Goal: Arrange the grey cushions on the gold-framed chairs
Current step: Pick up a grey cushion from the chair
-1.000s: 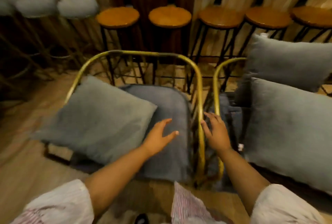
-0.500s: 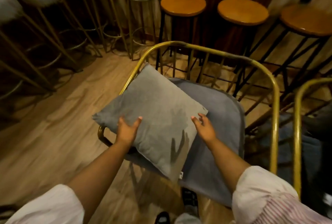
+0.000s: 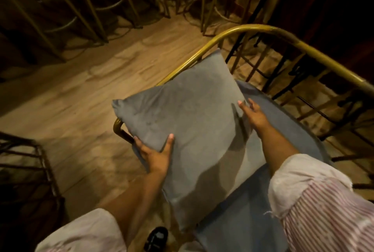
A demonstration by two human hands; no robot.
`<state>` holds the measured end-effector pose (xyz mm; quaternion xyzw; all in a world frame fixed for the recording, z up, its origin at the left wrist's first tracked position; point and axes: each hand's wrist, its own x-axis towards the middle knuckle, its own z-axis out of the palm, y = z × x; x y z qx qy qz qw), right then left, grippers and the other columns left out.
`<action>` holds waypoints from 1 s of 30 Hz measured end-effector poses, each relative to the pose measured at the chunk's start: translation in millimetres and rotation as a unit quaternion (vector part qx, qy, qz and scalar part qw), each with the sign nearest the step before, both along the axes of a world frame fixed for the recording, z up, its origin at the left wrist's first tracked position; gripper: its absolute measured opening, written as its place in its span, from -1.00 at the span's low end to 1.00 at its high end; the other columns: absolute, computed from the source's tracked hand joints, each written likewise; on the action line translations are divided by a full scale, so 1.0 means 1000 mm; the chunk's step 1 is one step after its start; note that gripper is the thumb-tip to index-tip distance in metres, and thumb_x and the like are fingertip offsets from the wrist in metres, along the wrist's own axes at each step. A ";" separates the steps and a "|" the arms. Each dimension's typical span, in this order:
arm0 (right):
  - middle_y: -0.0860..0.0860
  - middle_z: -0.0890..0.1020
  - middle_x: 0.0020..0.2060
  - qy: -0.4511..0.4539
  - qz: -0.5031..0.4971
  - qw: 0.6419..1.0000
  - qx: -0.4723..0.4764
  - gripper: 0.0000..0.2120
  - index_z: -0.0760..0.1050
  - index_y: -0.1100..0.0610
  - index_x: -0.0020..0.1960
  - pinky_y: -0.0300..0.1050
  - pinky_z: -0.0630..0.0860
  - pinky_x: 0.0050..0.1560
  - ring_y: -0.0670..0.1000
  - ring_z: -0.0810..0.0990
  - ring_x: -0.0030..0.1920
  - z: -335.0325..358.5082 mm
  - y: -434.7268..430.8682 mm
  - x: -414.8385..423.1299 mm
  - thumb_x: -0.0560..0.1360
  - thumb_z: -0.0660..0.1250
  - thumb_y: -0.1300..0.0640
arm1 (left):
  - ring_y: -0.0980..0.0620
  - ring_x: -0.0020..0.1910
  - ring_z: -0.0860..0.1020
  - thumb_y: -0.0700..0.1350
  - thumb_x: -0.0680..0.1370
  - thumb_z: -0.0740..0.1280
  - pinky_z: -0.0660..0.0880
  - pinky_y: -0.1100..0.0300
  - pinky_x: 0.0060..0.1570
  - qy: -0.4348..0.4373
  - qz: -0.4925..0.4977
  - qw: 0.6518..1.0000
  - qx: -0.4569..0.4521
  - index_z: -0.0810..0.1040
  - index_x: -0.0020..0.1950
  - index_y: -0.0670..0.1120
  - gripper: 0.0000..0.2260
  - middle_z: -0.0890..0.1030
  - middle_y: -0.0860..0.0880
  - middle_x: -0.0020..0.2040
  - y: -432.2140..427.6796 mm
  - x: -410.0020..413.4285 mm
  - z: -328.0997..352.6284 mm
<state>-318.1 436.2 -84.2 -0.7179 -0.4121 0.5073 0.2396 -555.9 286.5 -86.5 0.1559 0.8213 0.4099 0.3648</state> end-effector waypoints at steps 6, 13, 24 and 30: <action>0.04 0.25 0.50 0.012 0.096 0.995 -0.022 -0.25 0.09 -0.02 0.53 -0.05 0.27 0.32 0.13 0.27 0.46 -0.038 0.038 0.011 0.46 0.32 -0.18 | -0.07 0.55 0.11 0.24 0.23 0.49 0.08 0.12 0.48 0.062 0.004 0.997 0.046 -0.11 0.56 -0.03 0.11 0.05 -0.07 0.58 0.004 0.000 -0.026; 0.03 0.43 0.38 0.024 0.075 0.997 -0.019 -0.12 0.25 -0.04 0.47 -0.04 0.39 0.16 0.10 0.44 0.30 -0.033 0.027 0.023 0.26 0.41 -0.35 | -0.07 0.53 0.14 0.28 0.25 0.47 0.09 0.10 0.47 0.053 0.020 0.997 0.050 -0.11 0.55 0.04 0.08 0.08 -0.02 0.57 0.002 0.008 -0.022; 0.02 0.36 0.44 -0.036 0.021 0.999 -0.020 0.00 0.20 -0.05 0.48 0.13 0.37 0.35 0.14 0.41 0.36 0.020 -0.030 0.080 0.17 0.46 -0.39 | -0.10 0.53 0.15 0.19 0.35 0.46 0.12 -0.10 0.50 -0.030 0.022 0.999 0.018 -0.10 0.56 0.04 -0.02 0.07 0.00 0.58 -0.035 0.056 0.003; 0.05 0.04 0.57 -0.166 0.130 0.973 -0.095 0.12 -0.07 -0.25 0.51 0.26 0.09 0.48 0.21 0.07 0.53 -0.021 -0.067 0.098 0.09 0.34 -0.55 | -0.19 0.55 0.08 0.22 0.43 0.34 0.13 -0.15 0.48 -0.142 -0.048 0.980 -0.133 -0.36 0.53 0.03 -0.01 -0.11 -0.08 0.60 -0.075 0.086 -0.048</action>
